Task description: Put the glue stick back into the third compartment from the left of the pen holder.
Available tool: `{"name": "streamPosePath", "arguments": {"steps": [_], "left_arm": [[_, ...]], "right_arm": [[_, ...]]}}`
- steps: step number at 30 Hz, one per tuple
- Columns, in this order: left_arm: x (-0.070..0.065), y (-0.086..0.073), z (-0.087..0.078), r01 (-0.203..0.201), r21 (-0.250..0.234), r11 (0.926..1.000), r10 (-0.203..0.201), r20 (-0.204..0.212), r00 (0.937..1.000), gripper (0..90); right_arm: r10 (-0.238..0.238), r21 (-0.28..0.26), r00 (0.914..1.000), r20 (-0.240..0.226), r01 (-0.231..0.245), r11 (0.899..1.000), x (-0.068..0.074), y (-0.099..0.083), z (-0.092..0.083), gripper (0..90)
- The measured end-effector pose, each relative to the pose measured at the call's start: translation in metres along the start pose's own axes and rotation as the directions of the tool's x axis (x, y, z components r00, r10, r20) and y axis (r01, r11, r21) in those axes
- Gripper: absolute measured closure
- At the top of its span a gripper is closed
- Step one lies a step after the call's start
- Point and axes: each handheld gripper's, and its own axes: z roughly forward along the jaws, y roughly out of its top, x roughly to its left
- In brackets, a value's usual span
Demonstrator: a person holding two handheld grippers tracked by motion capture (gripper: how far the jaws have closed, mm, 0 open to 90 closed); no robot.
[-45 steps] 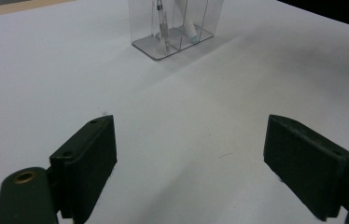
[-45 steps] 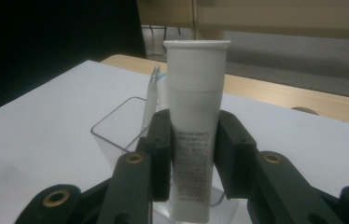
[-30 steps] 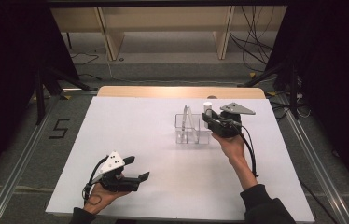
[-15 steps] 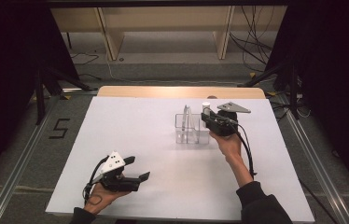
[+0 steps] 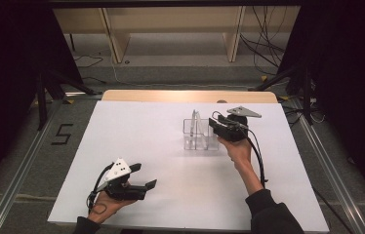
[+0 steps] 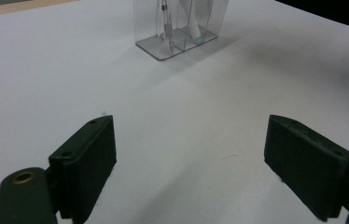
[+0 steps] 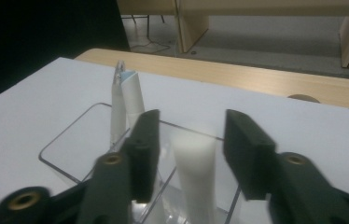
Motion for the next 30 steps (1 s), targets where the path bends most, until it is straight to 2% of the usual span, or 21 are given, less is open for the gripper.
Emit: {"name": "streamPosePath", "arguments": {"steps": [7,13,23,30], "left_arm": [[0.000,0.000,0.000,0.001,-0.003,1.0000,-0.001,-0.002,1.0000,16.3],[0.000,0.000,0.000,0.005,0.000,1.0000,-0.005,0.001,1.0000,16.2],[-0.001,0.001,0.000,0.020,0.000,0.9998,-0.020,0.012,0.9997,16.1],[0.000,0.001,0.000,0.022,0.003,0.9997,-0.022,0.017,0.9996,16.1]], "right_arm": [[0.011,-0.013,0.9999,-0.004,-0.012,1.000,-0.002,0.003,-0.010,41.9],[-0.025,-0.008,0.9996,-0.013,0.025,1.000,0.003,0.004,-0.019,39.5],[-0.053,-0.005,0.9947,-0.088,0.053,0.999,0.018,0.003,-0.035,34.8],[-0.058,0.007,0.9896,-0.132,0.060,0.998,0.023,-0.003,-0.048,30.4]]}}
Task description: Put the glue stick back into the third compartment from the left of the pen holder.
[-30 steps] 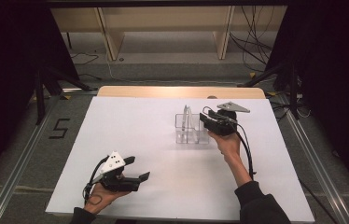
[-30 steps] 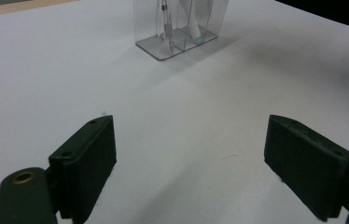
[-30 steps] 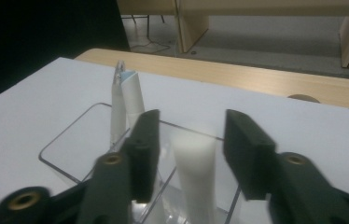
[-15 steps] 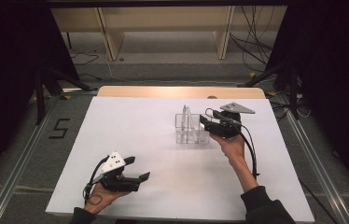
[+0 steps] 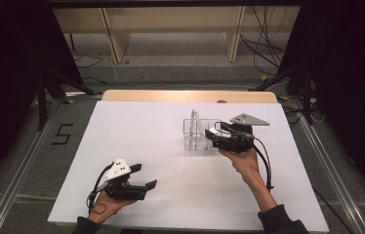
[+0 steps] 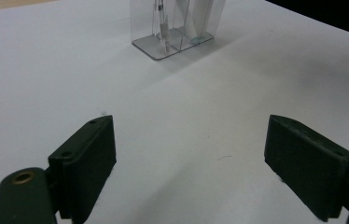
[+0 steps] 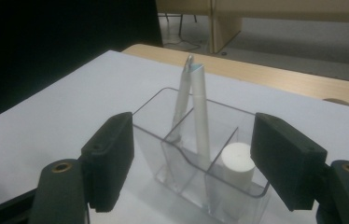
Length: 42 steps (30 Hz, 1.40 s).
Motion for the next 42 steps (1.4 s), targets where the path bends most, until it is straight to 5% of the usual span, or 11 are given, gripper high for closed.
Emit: {"name": "streamPosePath", "arguments": {"steps": [20,42], "left_arm": [[0.000,0.000,0.000,-0.002,0.001,1.0000,0.002,0.005,1.0000,16.1],[-0.002,0.000,0.001,0.000,-0.001,1.0000,0.000,0.011,0.9999,16.1]], "right_arm": [[-0.024,-0.007,0.9985,-0.049,0.024,1.000,0.009,-0.019,-0.024,25.3],[-0.035,-0.023,0.9960,-0.082,0.033,0.999,0.016,-0.070,-0.057,22.8]]}}
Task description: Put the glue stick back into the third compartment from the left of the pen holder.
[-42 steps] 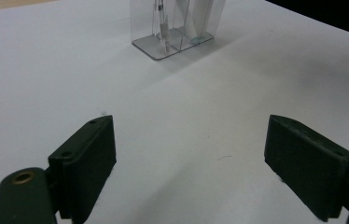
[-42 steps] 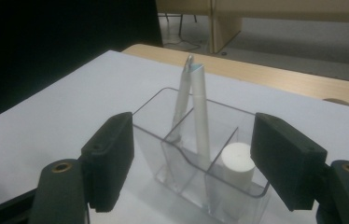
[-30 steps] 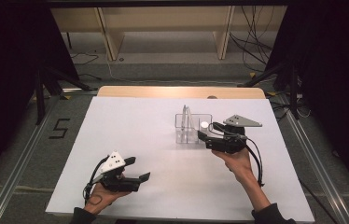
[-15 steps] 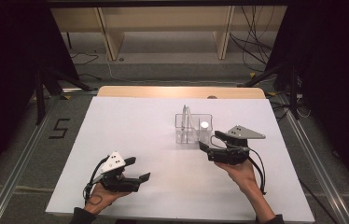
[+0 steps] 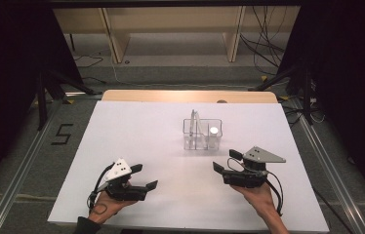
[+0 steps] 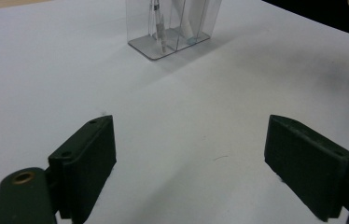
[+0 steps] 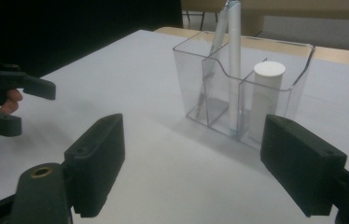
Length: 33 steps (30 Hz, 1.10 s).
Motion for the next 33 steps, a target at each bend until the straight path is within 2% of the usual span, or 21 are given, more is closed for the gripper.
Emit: {"name": "streamPosePath", "arguments": {"steps": [5,12,22,33], "left_arm": [[0.000,0.000,0.000,0.000,-0.003,1.0000,0.000,0.004,1.0000,16.1],[0.001,0.001,-0.001,0.002,-0.012,0.9999,-0.002,0.009,1.0000,16.1],[0.000,0.000,-0.003,0.006,-0.019,0.9998,-0.005,0.016,0.9999,16.0],[-0.001,0.000,-0.003,0.004,-0.023,0.9997,-0.003,0.027,0.9996,16.0]], "right_arm": [[-0.024,-0.004,0.9997,0.004,0.024,1.000,0.003,-0.009,-0.011,22.3],[0.001,-0.025,1.0000,-0.006,-0.001,1.000,0.004,-0.020,-0.022,22.1],[0.002,-0.022,0.9993,-0.038,-0.003,1.000,0.013,-0.034,-0.022,20.9],[0.021,-0.025,0.9995,-0.022,-0.021,0.999,0.012,-0.042,-0.028,21.0]]}}
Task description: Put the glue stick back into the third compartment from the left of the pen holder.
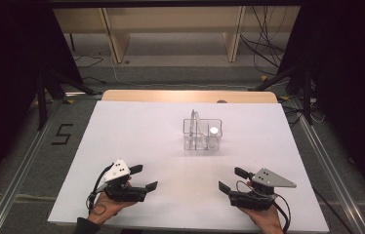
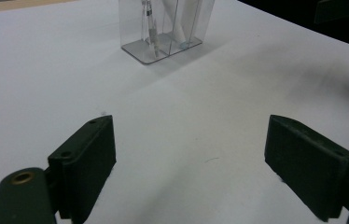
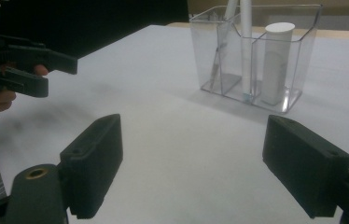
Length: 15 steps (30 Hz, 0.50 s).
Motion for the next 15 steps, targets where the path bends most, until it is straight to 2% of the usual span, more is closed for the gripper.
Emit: {"name": "streamPosePath", "arguments": {"steps": [15], "left_arm": [[0.0011,-0.0003,0.0000,0.001,0.000,1.0000,-0.001,-0.001,1.0000,15.9]], "right_arm": [[0.004,-0.006,0.9999,0.009,-0.004,1.000,-0.0030,-0.0009,-0.0015,21.0]]}}
